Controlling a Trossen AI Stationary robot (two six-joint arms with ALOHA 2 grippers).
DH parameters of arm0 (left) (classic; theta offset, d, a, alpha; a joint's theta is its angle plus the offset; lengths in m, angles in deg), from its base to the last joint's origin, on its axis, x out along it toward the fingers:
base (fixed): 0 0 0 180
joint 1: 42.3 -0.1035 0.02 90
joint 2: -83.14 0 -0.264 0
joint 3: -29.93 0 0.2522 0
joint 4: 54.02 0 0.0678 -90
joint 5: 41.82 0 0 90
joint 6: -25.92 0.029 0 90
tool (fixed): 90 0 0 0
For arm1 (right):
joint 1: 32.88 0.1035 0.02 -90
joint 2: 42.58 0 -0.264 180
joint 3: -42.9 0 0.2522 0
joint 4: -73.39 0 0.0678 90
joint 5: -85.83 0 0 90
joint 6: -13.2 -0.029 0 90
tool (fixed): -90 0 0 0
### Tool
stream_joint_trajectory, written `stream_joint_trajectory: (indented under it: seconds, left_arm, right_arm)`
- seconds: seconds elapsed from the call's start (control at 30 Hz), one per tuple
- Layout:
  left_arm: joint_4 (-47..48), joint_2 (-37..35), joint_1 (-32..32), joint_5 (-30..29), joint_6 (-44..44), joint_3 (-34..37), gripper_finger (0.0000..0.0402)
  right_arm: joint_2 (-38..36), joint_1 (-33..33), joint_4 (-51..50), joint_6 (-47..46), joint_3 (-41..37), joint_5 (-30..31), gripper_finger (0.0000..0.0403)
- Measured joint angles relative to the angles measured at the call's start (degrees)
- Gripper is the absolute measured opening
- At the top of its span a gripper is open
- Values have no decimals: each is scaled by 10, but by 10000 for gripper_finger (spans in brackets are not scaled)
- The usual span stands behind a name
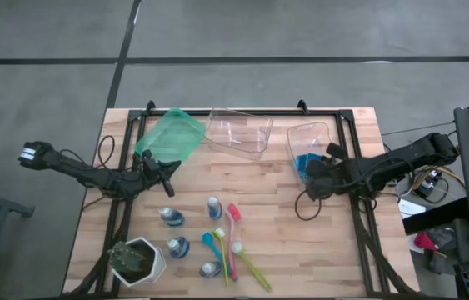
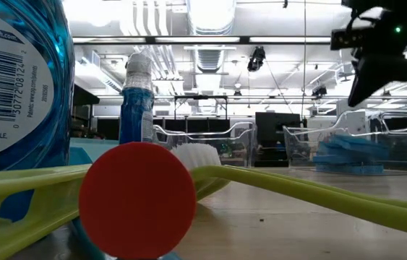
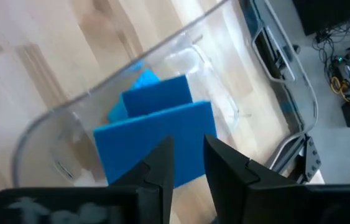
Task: Pick & Place Kitchen Sink Supplies
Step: Put the green dish brush in the left transparent bin
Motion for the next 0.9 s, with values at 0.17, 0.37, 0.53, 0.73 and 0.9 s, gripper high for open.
stream_joint_trajectory:
  seconds: [0.17, 0.37, 0.53, 0.73, 0.9]
  left_arm:
    - [0, 0, 0, 0, 0, 0, 0]
    - [0, 0, 0, 0, 0, 0, 0]
    - [0, 0, 0, 0, 0, 0, 0]
    - [0, 0, 0, 0, 0, 0, 0]
    - [1, 0, 0, 0, 0, 0, 0]
  right_arm:
    - [1, 1, 4, -7, 37, 0, 95]
    - [1, 8, 50, -9, 78, -38, 97]
    - [0, 17, 153, -1, 88, -124, 86]
    - [1, 40, 340, 1, 66, -261, 71]
    - [11, 76, 487, -3, 46, -334, 61]
